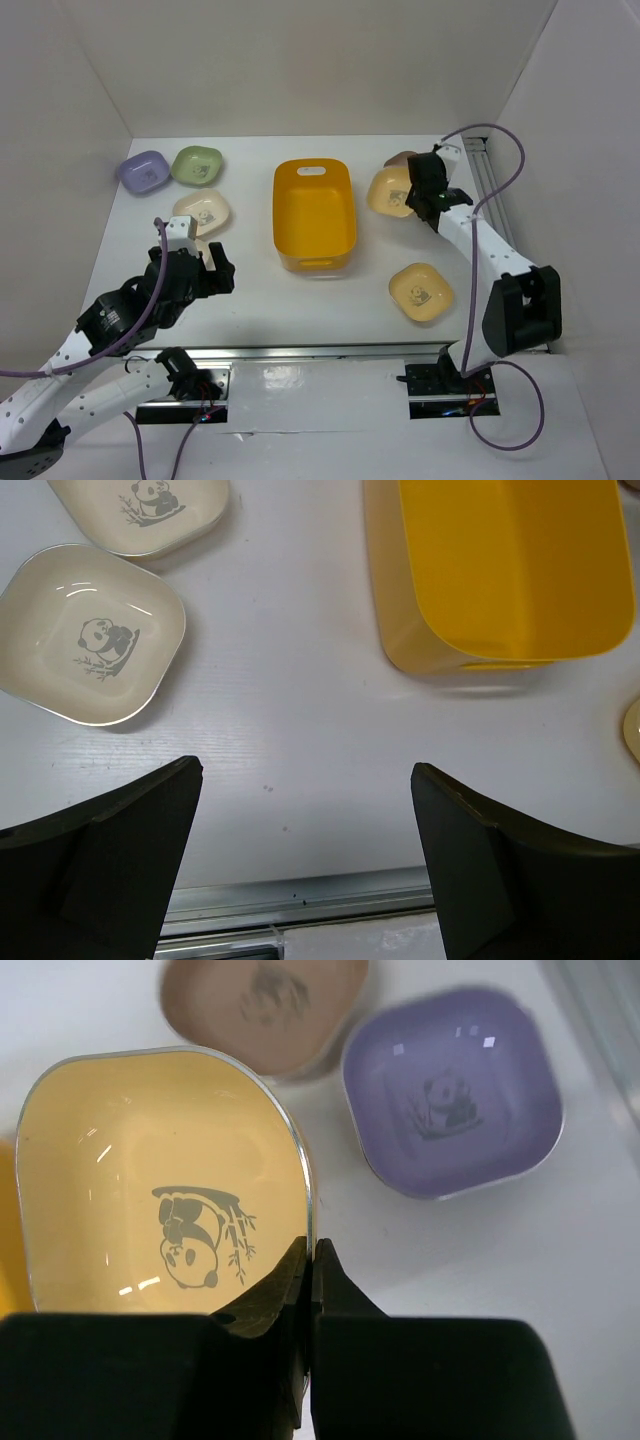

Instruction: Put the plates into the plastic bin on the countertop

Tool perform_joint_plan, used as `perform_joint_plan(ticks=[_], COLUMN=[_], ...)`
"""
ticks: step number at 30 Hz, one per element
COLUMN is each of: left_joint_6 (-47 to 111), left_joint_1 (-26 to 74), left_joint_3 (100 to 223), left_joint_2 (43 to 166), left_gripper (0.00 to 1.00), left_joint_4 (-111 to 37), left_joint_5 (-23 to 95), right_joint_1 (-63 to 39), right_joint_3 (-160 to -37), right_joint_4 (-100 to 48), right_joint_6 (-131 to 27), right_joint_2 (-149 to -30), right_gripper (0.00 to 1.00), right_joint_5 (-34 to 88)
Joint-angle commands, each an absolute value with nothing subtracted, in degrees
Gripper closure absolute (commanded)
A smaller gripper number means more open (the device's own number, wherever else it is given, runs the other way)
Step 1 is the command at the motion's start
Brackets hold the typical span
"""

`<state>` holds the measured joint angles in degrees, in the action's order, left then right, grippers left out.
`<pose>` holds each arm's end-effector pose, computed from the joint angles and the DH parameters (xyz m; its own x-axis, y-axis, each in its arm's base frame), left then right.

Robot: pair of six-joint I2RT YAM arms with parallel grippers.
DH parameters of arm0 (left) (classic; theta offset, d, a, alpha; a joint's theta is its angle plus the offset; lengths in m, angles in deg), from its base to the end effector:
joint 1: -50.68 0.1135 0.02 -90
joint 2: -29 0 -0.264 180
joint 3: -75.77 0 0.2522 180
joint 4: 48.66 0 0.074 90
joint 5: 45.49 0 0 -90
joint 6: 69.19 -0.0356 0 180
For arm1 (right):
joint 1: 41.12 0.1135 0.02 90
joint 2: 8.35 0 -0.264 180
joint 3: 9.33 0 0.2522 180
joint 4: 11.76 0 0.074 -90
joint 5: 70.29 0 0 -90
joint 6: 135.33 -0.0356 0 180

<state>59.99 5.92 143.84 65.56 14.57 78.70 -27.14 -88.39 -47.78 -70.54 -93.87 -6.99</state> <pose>0.0929 -0.0639 0.3482 -0.4429 -0.2967 -0.8460 -0.0475 0.9501 -0.3084 0.3222 0.0637 0.2769 -0.5479 0.2557 -0.7965 0.3748 0.9263 0.0396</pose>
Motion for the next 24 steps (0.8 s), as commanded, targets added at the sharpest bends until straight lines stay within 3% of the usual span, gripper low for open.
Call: perform_joint_plan(ticks=[1,8,13,24], left_joint_6=[59.92,59.92,60.45,60.45], left_joint_1=[6.29,6.29,6.29,6.29], left_joint_3=[143.94,143.94,143.94,143.94], left_joint_2=[65.04,65.56,66.09,66.62], left_gripper=[0.01,0.01,0.01,0.01], left_joint_4=[13.70,13.70,13.70,14.23], left_joint_5=[79.58,79.58,80.19,80.19], right_joint_1=[-23.56,-13.97,-11.85,-10.45], right_joint_3=[-94.89,-104.73,-111.66,-118.19], right_joint_4=[-50.92,-49.43,-46.96,-46.52], right_joint_6=[-71.43,-69.76,-67.05,-68.80], right_joint_2=[-89.04,-91.84,-99.21,-115.92], right_gripper=[1.00,1.00,1.00,1.00], right_joint_5=[-15.53,-18.79,-6.60,-3.06])
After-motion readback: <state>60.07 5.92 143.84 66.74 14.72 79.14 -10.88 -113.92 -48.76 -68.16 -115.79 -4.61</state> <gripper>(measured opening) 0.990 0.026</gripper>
